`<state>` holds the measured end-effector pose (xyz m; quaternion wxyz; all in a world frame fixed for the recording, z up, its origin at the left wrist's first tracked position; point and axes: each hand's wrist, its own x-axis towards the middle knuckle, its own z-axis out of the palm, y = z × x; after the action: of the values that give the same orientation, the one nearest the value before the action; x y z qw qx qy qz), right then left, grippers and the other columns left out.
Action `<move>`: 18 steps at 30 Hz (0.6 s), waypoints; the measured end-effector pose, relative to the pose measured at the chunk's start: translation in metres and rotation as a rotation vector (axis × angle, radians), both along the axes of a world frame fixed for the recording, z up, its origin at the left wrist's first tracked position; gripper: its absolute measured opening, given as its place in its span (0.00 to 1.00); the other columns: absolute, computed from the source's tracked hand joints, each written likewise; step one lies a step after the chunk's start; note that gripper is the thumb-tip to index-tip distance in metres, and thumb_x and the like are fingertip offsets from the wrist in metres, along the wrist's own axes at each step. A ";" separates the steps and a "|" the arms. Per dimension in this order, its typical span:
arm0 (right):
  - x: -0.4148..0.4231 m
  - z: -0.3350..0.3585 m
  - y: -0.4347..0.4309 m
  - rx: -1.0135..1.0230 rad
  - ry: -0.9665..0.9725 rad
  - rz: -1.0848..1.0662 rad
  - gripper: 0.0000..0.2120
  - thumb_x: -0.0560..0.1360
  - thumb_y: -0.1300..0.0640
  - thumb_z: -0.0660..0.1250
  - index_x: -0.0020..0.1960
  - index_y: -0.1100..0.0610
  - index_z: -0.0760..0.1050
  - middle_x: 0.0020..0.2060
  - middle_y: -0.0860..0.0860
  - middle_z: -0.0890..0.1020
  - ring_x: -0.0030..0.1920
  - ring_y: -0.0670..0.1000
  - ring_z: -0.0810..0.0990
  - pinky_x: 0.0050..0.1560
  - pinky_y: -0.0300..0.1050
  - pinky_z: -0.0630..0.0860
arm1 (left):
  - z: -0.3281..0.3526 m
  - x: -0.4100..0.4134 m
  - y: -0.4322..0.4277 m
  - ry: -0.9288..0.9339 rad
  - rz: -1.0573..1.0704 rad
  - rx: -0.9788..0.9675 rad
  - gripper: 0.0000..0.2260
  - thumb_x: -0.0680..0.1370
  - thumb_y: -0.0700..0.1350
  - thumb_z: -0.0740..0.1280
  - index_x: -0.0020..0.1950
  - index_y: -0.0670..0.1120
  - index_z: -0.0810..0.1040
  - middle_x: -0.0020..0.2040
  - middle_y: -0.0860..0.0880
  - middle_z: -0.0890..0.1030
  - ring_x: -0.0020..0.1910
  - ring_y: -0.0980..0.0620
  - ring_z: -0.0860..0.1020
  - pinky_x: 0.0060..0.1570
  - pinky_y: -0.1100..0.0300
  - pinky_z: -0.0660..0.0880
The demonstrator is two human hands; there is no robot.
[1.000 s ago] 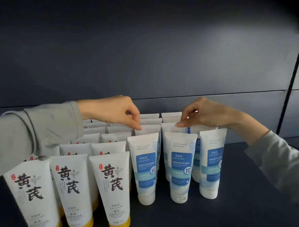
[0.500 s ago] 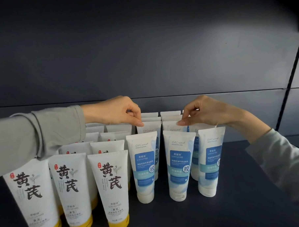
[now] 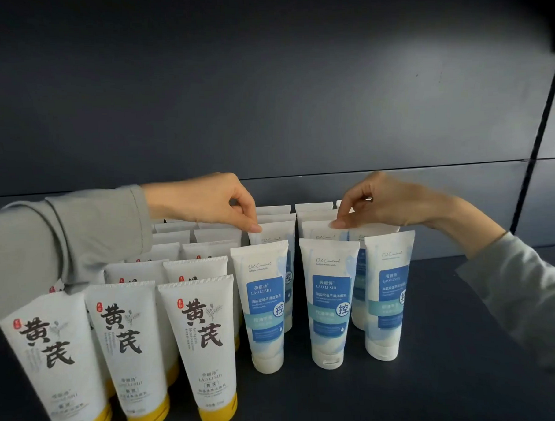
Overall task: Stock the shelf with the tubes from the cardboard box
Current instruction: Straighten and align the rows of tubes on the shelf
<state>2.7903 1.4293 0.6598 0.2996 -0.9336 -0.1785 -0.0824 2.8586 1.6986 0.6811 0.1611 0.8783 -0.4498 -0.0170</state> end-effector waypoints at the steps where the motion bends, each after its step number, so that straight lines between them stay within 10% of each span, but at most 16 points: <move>1: -0.001 0.001 -0.002 -0.002 0.000 -0.004 0.05 0.68 0.50 0.75 0.36 0.50 0.82 0.31 0.43 0.79 0.33 0.41 0.72 0.36 0.28 0.68 | 0.002 0.000 0.000 0.005 0.004 0.024 0.15 0.64 0.63 0.69 0.37 0.53 0.83 0.25 0.49 0.65 0.26 0.54 0.61 0.29 0.66 0.62; 6: -0.009 0.008 -0.014 -0.060 0.087 -0.011 0.09 0.66 0.46 0.74 0.43 0.48 0.83 0.25 0.43 0.66 0.29 0.42 0.64 0.37 0.39 0.61 | 0.004 -0.002 -0.009 -0.021 -0.005 0.079 0.17 0.62 0.67 0.67 0.38 0.56 0.83 0.30 0.45 0.69 0.29 0.52 0.64 0.31 0.62 0.62; 18: -0.023 0.014 -0.044 -0.122 0.127 -0.047 0.18 0.57 0.36 0.72 0.37 0.49 0.82 0.33 0.55 0.72 0.36 0.48 0.68 0.43 0.42 0.65 | -0.003 -0.003 -0.025 -0.052 -0.003 0.001 0.05 0.71 0.52 0.71 0.36 0.55 0.82 0.30 0.64 0.78 0.32 0.65 0.73 0.34 0.75 0.66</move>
<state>2.7672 1.3850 0.6735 0.2508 -0.9574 -0.1420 -0.0192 2.8551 1.6733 0.6779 0.1490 0.8778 -0.4552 0.0055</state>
